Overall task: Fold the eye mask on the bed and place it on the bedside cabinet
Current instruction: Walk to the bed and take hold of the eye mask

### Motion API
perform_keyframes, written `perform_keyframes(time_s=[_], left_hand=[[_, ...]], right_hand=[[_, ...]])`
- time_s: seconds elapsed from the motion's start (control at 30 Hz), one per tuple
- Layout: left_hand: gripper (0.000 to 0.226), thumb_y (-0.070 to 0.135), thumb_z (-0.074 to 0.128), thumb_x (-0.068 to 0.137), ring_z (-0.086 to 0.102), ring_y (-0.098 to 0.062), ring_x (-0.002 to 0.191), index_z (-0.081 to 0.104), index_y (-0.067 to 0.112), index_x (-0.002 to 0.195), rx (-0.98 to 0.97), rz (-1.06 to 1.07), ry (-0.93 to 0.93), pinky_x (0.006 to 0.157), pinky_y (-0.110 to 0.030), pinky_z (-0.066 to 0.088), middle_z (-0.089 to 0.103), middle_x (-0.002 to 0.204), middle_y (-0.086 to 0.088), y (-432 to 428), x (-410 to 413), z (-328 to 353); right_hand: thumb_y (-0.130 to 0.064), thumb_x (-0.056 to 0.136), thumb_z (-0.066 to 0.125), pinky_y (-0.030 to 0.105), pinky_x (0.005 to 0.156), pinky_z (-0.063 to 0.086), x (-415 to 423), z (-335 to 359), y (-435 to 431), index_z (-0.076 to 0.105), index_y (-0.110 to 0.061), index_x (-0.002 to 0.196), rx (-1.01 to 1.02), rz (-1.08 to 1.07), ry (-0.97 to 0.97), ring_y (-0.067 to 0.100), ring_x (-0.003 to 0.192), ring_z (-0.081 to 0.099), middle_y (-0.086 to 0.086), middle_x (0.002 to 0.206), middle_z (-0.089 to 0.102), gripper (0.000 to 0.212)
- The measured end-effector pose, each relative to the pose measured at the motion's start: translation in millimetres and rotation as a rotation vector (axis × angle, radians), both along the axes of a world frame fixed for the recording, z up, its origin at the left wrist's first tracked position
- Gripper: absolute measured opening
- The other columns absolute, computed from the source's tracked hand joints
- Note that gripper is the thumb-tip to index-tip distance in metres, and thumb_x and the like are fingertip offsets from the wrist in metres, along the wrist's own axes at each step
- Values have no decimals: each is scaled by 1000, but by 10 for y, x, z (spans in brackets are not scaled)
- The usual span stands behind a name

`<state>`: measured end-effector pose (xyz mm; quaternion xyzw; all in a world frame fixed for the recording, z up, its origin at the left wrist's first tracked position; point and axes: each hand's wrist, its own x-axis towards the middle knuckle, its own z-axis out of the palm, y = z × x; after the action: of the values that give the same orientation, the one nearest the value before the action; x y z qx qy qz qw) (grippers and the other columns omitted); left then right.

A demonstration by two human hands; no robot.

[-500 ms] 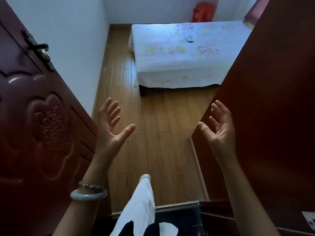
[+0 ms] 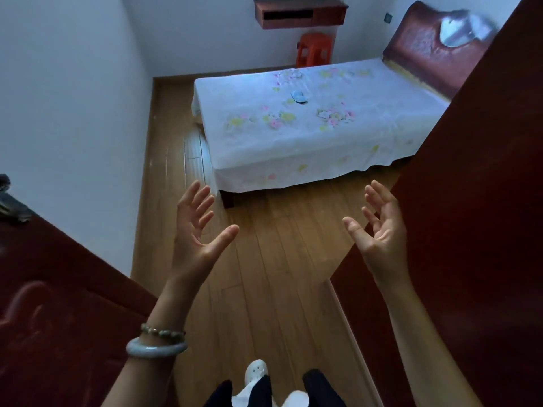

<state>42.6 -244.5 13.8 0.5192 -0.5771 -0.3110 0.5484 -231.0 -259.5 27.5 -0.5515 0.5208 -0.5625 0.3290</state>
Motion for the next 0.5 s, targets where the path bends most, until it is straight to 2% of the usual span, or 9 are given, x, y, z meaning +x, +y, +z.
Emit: perform_keyframes(time_s=[0.13,0.23,0.5], left_hand=[[88,19,74,74,43,-9,131,23,20,145,1,-42,-15,107,-32,40,40,145,-2,-609,10,41],[87,19,74,73,42,-12,132,24,24,144,6,-72,-10,108,-38,39,40,145,-4,-1068,-37,20],[87,21,76,73,43,-11,131,25,25,144,24,-71,14,108,-41,39,41,145,-3,-2494,-251,-127]], right_hand=[[5,79,66,37,108,36,26,-7,-514,39,-24,133,-10,-33,-10,9,129,41,5,138,45,67],[3,79,66,35,107,36,-23,-43,-917,39,-27,132,-12,-43,-11,9,129,41,2,137,45,67],[-17,76,67,31,106,37,-268,-219,-2294,38,-25,136,12,-48,26,5,129,41,-1,138,46,67]])
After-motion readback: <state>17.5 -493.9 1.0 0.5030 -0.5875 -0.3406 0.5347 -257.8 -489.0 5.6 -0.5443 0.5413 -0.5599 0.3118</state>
